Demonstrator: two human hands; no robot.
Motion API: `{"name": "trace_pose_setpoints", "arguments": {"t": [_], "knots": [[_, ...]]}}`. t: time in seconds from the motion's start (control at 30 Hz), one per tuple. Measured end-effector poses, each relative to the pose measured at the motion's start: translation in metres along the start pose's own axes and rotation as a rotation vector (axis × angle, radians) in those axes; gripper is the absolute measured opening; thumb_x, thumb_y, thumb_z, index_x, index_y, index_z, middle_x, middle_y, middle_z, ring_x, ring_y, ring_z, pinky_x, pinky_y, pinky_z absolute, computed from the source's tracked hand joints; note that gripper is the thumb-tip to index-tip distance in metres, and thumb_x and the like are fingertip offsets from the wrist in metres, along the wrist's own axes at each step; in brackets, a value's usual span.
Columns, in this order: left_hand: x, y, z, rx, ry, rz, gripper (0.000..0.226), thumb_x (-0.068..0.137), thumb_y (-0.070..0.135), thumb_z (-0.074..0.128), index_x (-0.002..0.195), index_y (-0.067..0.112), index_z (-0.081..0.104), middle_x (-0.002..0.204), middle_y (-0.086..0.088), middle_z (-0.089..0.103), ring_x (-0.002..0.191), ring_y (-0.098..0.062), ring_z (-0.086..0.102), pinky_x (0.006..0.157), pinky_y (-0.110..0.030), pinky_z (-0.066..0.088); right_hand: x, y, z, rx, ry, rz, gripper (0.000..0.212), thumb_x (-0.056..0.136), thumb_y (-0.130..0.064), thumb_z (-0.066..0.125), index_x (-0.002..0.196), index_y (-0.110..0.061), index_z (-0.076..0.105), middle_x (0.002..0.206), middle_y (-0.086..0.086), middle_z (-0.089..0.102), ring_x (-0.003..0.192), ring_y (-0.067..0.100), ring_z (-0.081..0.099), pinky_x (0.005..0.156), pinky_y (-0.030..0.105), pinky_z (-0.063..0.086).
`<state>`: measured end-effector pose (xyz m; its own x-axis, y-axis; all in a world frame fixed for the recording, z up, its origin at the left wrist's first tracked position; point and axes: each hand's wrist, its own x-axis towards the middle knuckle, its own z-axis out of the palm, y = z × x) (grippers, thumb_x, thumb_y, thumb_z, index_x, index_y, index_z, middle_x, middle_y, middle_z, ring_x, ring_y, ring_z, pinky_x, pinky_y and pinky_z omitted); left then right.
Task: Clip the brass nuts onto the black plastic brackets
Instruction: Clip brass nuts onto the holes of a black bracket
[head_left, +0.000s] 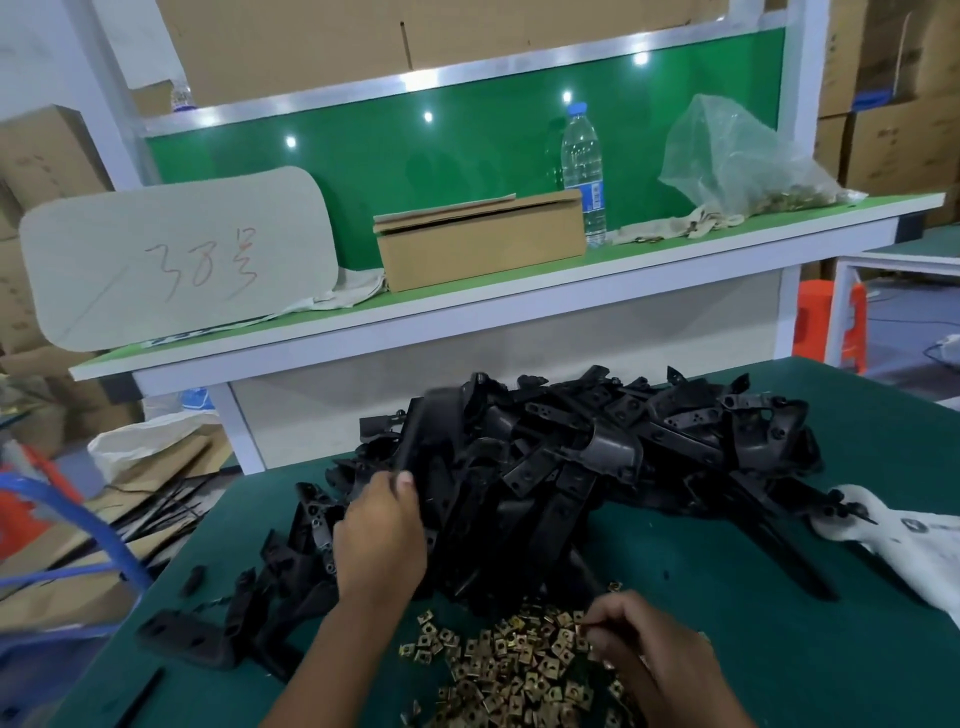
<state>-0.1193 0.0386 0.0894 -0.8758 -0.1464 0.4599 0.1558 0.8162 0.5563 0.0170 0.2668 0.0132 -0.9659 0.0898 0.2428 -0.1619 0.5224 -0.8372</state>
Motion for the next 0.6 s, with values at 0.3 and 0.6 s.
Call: {"name": "trace_pose_setpoints", "arguments": {"t": [0.3, 0.6], "knots": [[-0.098, -0.016, -0.034, -1.252, -0.265, -0.666, 0.012, 0.102, 0.001, 0.045, 0.099, 0.006, 0.056, 0.077, -0.021, 0.074, 0.064, -0.035, 0.068, 0.065, -0.046, 0.052, 0.015, -0.009, -0.002, 1.131, 0.064, 0.534, 0.017, 0.102, -0.008, 0.05, 0.089, -0.004, 0.061, 0.079, 0.008, 0.071, 0.064, 0.017, 0.063, 0.059, 0.035, 0.054], [-0.149, -0.017, -0.027, -1.422, -0.561, -0.467, 0.07, 0.083, -0.013, 0.067, 0.135, 0.031, 0.053, 0.123, -0.02, 0.07, 0.068, -0.041, 0.071, 0.048, -0.041, 0.056, 0.0, -0.02, -0.007, 1.014, -0.137, 0.367, 0.024, 0.082, -0.024, 0.068, 0.102, -0.022, 0.079, 0.092, 0.003, 0.069, 0.065, 0.01, 0.05, 0.062, 0.03, 0.034]]}}
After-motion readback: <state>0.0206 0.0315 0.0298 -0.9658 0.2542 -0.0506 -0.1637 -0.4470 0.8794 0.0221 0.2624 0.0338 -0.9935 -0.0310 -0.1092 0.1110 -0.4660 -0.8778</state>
